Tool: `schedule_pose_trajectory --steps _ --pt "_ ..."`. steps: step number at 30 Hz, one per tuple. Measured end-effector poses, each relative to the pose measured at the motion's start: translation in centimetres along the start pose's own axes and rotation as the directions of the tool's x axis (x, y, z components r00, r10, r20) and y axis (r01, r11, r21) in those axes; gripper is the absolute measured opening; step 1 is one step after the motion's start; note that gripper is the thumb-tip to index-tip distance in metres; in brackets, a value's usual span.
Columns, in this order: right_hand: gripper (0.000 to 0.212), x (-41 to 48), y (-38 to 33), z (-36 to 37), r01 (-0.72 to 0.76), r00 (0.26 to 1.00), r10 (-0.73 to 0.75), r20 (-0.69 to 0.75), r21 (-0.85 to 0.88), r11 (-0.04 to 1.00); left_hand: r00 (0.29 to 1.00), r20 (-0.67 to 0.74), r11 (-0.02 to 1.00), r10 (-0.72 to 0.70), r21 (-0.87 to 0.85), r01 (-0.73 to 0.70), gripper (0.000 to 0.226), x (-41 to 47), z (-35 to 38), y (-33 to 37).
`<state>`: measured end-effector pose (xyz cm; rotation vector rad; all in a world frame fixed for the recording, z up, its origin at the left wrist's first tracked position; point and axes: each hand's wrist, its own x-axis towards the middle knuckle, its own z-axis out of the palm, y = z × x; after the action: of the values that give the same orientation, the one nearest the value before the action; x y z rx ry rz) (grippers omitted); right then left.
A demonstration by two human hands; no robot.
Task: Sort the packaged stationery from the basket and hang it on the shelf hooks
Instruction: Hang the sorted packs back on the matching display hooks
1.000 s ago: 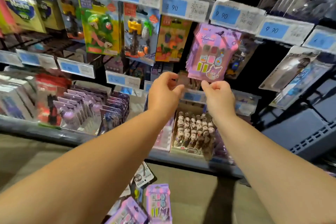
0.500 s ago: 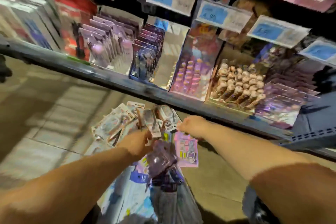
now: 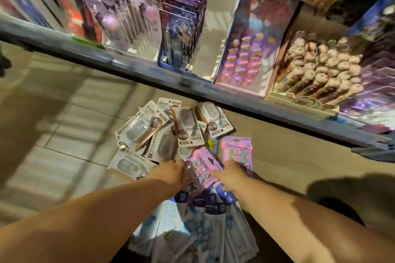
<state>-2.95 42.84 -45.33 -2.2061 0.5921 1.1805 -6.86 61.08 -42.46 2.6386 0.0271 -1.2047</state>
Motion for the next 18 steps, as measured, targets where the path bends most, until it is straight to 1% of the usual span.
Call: schedule_pose_trajectory --steps 1,4,6,8,9,11,13,14,15,16,18 --pt "0.059 0.1 0.1 -0.1 0.003 1.000 -0.004 0.015 0.054 0.999 1.000 0.012 0.999 -0.018 -0.029 0.018 0.043 0.1 0.1 0.2" --pt "0.031 -0.1 0.3 -0.6 0.058 0.998 -0.063 0.022 0.174 0.983 0.997 0.027 0.984 -0.073 -0.160 0.076 0.050 0.3 0.3 0.2" --pt "0.024 -0.4 0.0 -0.9 0.057 0.997 -0.069 0.031 0.307 0.950 0.996 0.021 0.966 -0.089 -0.243 0.092 0.051 0.5 0.2 0.3" --pt "0.018 -0.5 -0.4 -1.0 0.025 0.996 -0.066 0.067 0.490 0.872 0.995 0.021 0.937 -0.099 -0.334 0.101 0.050 0.6 0.0 0.5" --pt "0.018 -0.4 -0.4 -0.9 0.015 0.995 -0.066 0.071 0.557 0.830 0.994 0.031 0.907 -0.103 -0.407 0.107 0.045 0.9 0.0 0.6" --pt "0.021 -0.3 -0.6 -1.2 0.037 0.996 -0.078 0.040 0.617 0.786 0.993 0.073 0.797 -0.094 -0.593 0.119 0.032 1.4 -0.3 0.7" --pt "0.023 0.2 -0.5 -1.8 0.081 0.997 -0.073 -0.038 0.615 0.784 0.988 0.138 0.674 -0.068 -0.724 0.147 0.026 1.6 -0.9 0.8" --pt "0.023 0.6 -0.4 -2.1 0.100 0.994 -0.055 -0.093 0.598 0.796 0.989 0.140 0.643 -0.056 -0.753 0.143 0.022 1.7 -1.2 0.9" --pt "0.025 1.1 0.0 -2.5 0.111 0.986 -0.024 -0.164 0.544 0.831 0.990 0.130 0.628 -0.051 -0.767 0.133 0.018 1.7 -1.4 0.8" --pt "0.029 1.4 0.3 -2.9 0.101 0.969 0.014 -0.247 0.447 0.889 0.992 0.116 0.612 -0.053 -0.781 0.125 0.016 1.7 -1.7 0.8" --pt "0.041 1.9 1.3 -3.7 0.005 0.929 0.076 -0.363 0.216 0.976 0.993 0.097 0.560 -0.071 -0.820 0.121 0.015 1.9 -1.7 0.7"
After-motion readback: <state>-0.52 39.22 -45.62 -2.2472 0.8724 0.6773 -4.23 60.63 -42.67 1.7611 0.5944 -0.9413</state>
